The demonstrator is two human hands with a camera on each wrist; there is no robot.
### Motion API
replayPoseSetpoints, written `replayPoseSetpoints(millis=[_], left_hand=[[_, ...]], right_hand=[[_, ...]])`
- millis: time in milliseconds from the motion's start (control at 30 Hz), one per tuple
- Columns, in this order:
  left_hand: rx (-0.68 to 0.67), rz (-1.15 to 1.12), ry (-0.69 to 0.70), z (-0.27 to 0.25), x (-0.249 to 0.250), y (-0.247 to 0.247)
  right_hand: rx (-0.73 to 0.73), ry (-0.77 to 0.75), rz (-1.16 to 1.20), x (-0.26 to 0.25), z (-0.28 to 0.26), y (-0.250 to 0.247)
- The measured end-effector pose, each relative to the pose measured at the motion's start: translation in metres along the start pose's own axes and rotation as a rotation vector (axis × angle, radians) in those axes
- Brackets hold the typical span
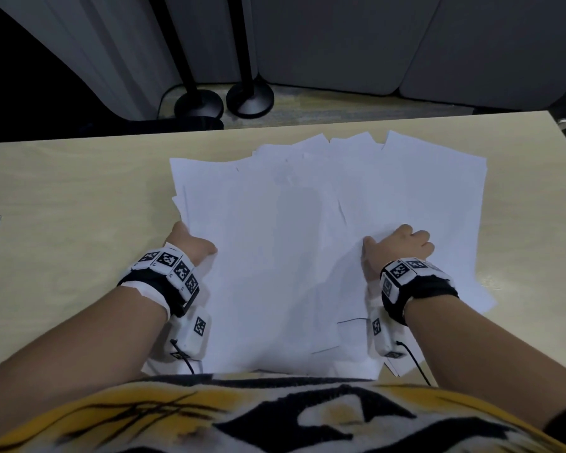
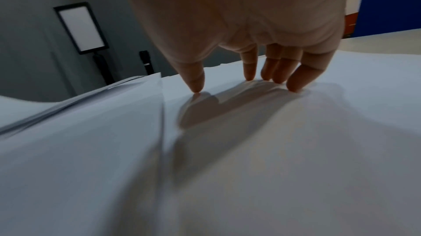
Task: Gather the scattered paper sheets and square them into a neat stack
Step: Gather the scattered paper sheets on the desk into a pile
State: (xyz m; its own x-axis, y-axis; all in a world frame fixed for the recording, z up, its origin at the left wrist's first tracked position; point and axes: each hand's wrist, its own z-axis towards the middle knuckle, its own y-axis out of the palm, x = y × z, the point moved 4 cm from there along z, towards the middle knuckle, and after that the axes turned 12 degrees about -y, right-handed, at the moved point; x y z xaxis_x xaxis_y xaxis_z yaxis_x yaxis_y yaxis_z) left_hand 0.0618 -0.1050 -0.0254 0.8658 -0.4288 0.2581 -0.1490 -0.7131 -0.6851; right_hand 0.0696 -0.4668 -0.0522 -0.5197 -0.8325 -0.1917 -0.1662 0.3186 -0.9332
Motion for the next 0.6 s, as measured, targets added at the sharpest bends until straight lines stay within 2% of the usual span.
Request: replayPoseSetpoints(millis=[133, 300, 400, 600], left_hand=[[0.034, 0.093, 0.015, -0.001, 0.002, 0.002], [0.067, 0.168, 0.027, 0.001, 0.003, 0.004], [0.08, 0.164, 0.023, 0.001, 0.003, 0.005], [0.093, 0.153, 0.015, 0.003, 0.003, 0.006]], right_hand=[[0.054, 0.151, 0.067, 0.033, 0.006, -0.013], [0.043, 0.395, 0.108, 0.086, -0.004, -0.021], [0.103, 0.405, 0.118, 0.09, -0.005, -0.021], [0.169, 0.332, 0.18, 0.072, 0.001, -0.024]])
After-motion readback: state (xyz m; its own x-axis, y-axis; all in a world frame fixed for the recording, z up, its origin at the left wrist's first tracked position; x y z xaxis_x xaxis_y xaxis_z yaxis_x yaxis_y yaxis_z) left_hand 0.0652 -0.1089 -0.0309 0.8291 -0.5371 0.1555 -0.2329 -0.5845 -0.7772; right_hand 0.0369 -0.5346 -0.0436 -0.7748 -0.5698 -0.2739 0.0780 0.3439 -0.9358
